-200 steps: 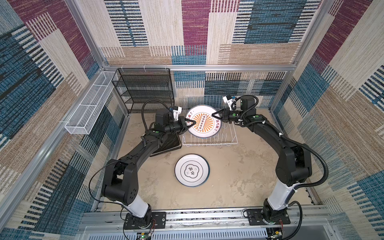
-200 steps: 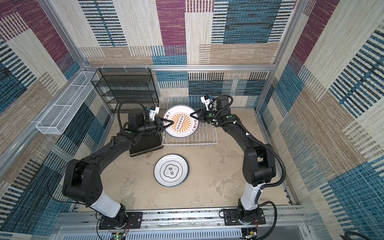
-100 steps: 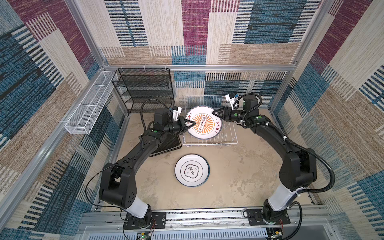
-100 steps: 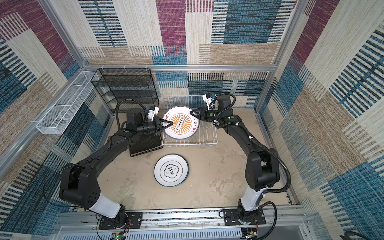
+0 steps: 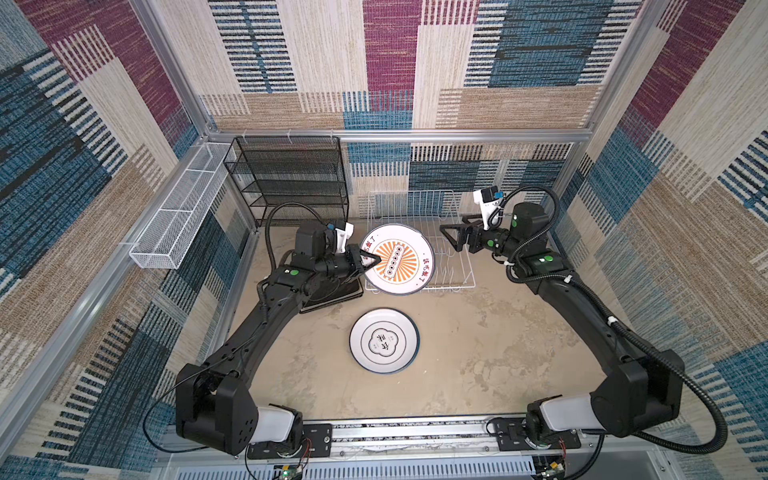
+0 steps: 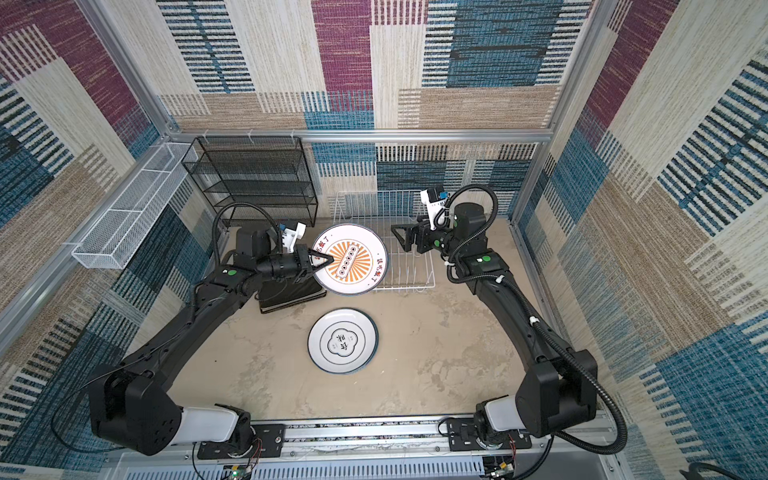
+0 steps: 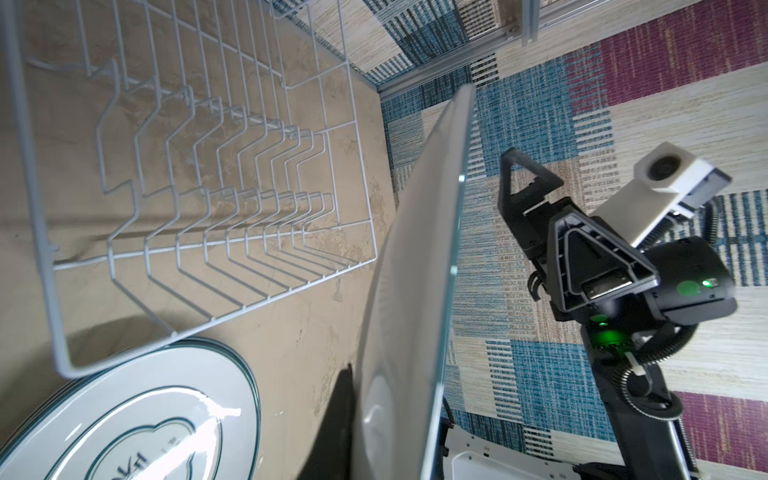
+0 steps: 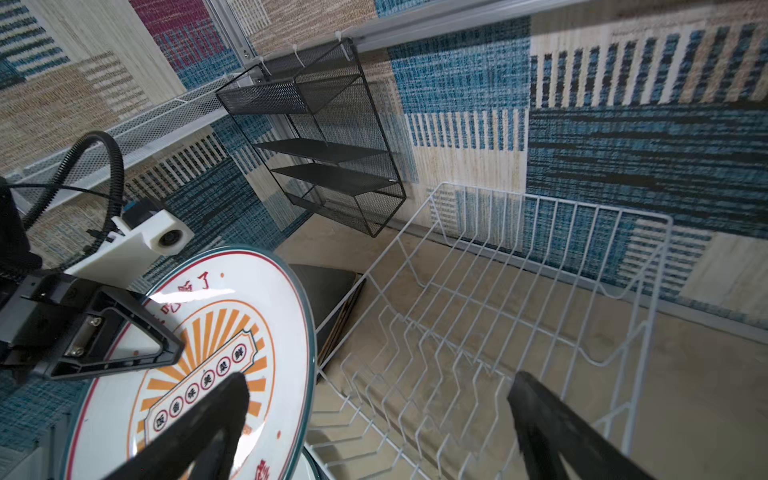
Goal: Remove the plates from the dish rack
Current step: 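Open and withdraw the right gripper while the left carries the plate to the stack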
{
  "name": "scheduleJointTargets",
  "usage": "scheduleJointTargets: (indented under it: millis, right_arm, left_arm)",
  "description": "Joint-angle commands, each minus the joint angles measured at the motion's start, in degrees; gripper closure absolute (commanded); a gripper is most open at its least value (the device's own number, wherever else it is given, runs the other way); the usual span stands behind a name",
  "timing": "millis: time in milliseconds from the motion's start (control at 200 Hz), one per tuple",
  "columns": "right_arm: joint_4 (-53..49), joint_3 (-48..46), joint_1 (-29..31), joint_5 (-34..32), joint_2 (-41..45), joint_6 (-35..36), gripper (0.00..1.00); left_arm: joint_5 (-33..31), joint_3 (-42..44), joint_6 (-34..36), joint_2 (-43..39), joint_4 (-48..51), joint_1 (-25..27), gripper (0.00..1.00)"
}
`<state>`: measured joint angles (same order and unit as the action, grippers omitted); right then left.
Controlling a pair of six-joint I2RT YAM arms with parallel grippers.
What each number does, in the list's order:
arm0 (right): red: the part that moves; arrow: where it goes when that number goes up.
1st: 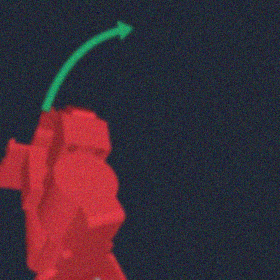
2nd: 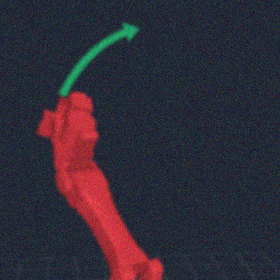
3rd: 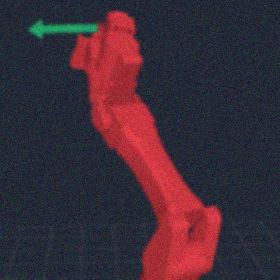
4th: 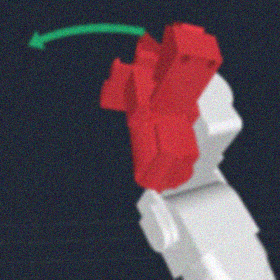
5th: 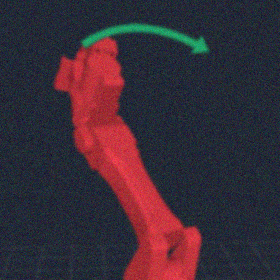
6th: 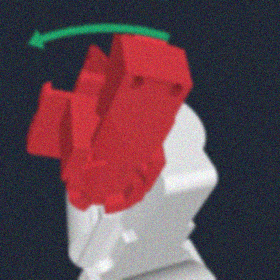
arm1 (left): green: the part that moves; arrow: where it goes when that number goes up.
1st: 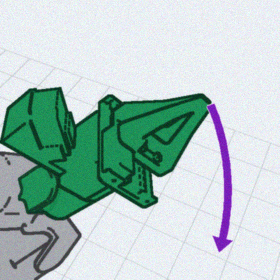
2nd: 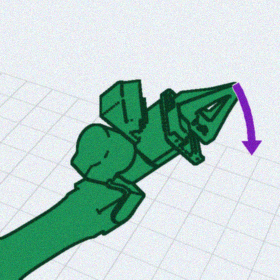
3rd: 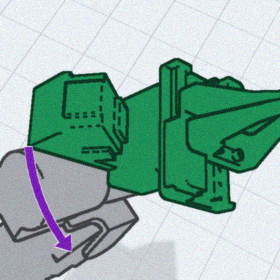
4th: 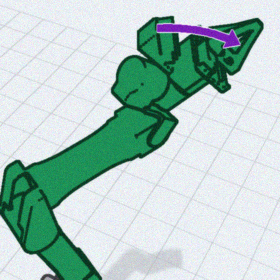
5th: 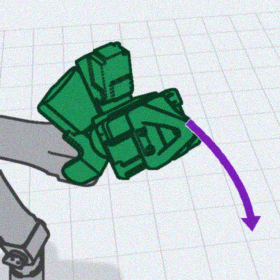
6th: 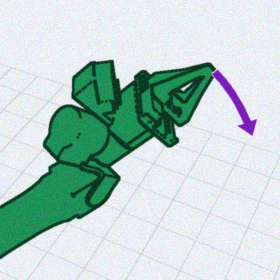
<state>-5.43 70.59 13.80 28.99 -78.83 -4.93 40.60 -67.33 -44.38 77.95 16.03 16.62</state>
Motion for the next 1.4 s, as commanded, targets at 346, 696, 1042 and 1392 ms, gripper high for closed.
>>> scheduleJointTargets:
  millis: [346,696,1042,1392]
  right_arm:
    - [6.02,-13.40,0.49,3.41,11.96,24.79,0.00]
    - [6.25,-19.56,1.10,6.13,14.72,30.88,0.00]
    - [7.47,-20.59,1.35,3.27,15.00,32.94,0.00]
    - [9.55,-21.18,1.48,1.82,15.13,31.48,0.00]
  left_arm:
    - [-4.12,8.87,7.64,-10.97,16.04,-0.32,1.00]
    - [-5.34,17.93,7.47,-13.99,17.96,-0.32,1.00]
    - [-5.09,22.96,8.92,-10.95,17.15,-0.30,1.00]
    - [-3.54,27.45,5.73,-8.25,6.51,-0.25,1.00]
